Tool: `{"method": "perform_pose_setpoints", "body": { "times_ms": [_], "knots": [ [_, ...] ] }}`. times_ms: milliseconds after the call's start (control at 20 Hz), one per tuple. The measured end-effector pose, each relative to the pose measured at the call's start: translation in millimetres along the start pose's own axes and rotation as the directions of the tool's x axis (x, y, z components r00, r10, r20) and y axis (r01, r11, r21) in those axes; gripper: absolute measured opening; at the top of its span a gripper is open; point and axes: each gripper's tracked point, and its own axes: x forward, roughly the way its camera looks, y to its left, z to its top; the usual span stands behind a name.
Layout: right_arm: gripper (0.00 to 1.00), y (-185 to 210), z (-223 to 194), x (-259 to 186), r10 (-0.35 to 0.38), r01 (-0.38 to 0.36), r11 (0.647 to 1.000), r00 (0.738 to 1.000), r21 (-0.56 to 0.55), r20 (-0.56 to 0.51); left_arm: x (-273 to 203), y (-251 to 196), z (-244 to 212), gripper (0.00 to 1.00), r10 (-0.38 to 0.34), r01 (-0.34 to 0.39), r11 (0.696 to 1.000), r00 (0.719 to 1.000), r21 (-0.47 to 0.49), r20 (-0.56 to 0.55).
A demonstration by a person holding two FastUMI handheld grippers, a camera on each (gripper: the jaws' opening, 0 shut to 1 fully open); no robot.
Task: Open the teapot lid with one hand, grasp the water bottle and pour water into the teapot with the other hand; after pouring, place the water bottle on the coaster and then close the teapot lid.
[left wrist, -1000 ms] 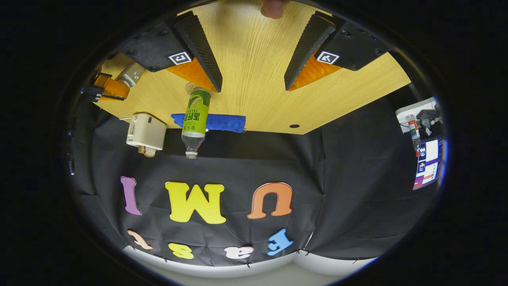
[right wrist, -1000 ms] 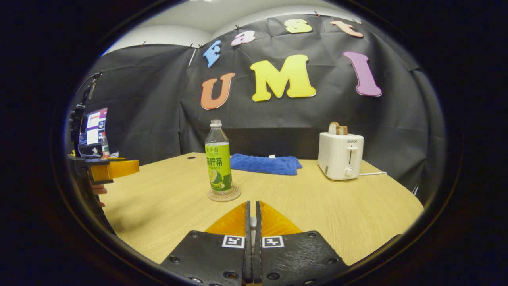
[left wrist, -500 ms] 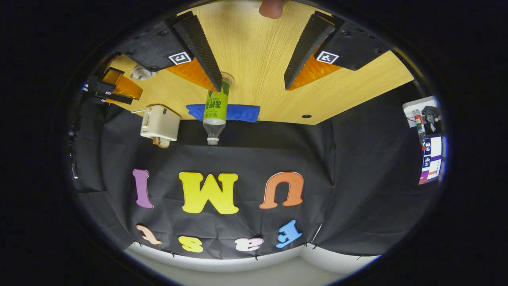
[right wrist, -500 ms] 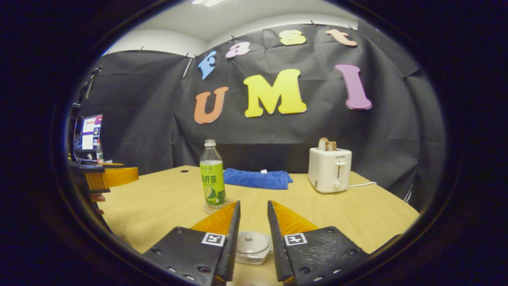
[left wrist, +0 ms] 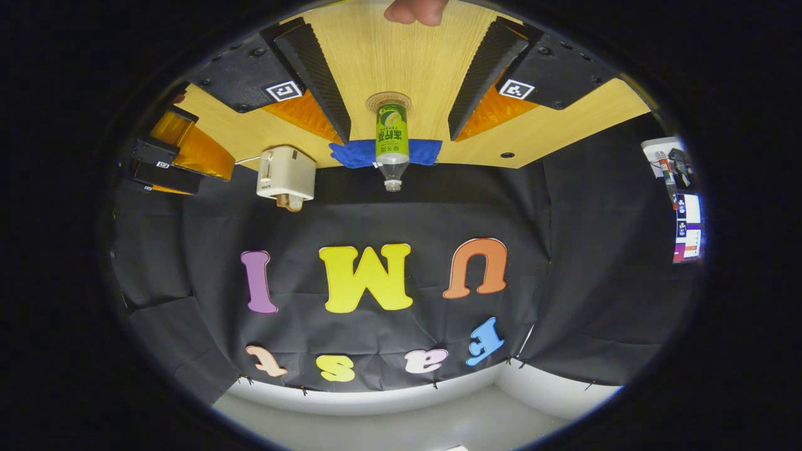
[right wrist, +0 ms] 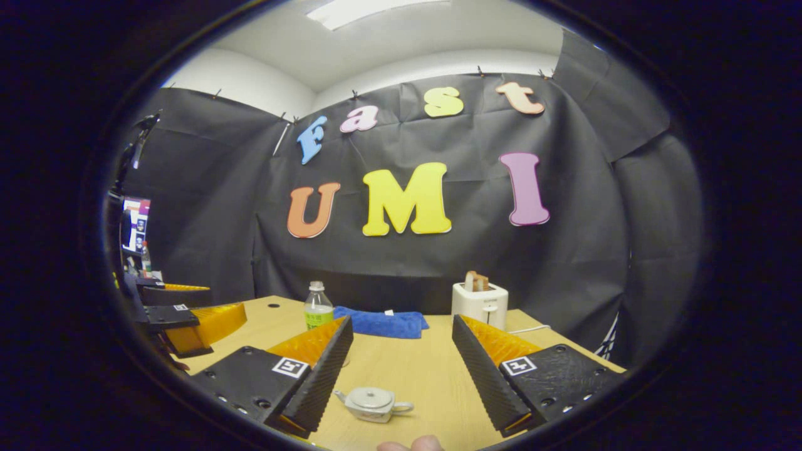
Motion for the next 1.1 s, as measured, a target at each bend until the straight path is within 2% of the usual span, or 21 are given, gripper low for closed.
{"method": "perform_pose_setpoints", "body": {
  "times_ms": [50,100,150,200,350,400,500,750,1100],
  "knots": [
    [0.92,0,3,-6,-0.005,0.005,1.0,1.0,0.0,0.004,-4,-3,1,0.98,-0.001,0.001,1.0,1.0,-0.007,-0.003],
    [0.95,0,3,-11,-0.008,0.008,1.0,1.0,0.005,0.004,-9,-7,2,0.98,-0.004,0.004,1.0,1.0,-0.013,-0.001],
    [0.92,1,4,-17,-0.008,0.008,1.0,1.0,0.01,0.005,-14,-10,4,0.98,-0.008,0.008,1.0,1.0,-0.015,0.005],
    [0.95,3,6,-20,-0.007,0.007,1.0,1.0,0.01,0.006,-18,-10,7,0.98,-0.008,0.009,1.0,1.0,-0.012,0.014],
    [0.95,6,6,-30,-0.014,0.014,1.0,1.0,0.001,0.004,-30,-3,14,0.98,0.006,-0.006,1.0,0.999,0.009,0.043],
    [0.99,9,7,-32,-0.015,0.015,1.0,1.0,-0.001,0.007,-33,-4,15,0.98,0.004,-0.005,1.0,0.999,0.012,0.049],
    [0.95,12,7,-35,-0.018,0.019,1.0,1.0,-0.006,0.012,-37,0,16,0.98,0.005,-0.006,1.0,0.999,0.023,0.053],
    [0.95,21,10,-41,-0.02,0.02,1.0,1.0,-0.001,0.019,-44,3,24,0.98,0.01,-0.012,1.0,0.997,0.028,0.072],
    [0.96,37,8,-44,-0.017,0.018,0.999,1.0,-0.048,0.005,-48,15,29,0.98,0.03,-0.031,0.999,0.996,0.011,0.083]
  ]
}}
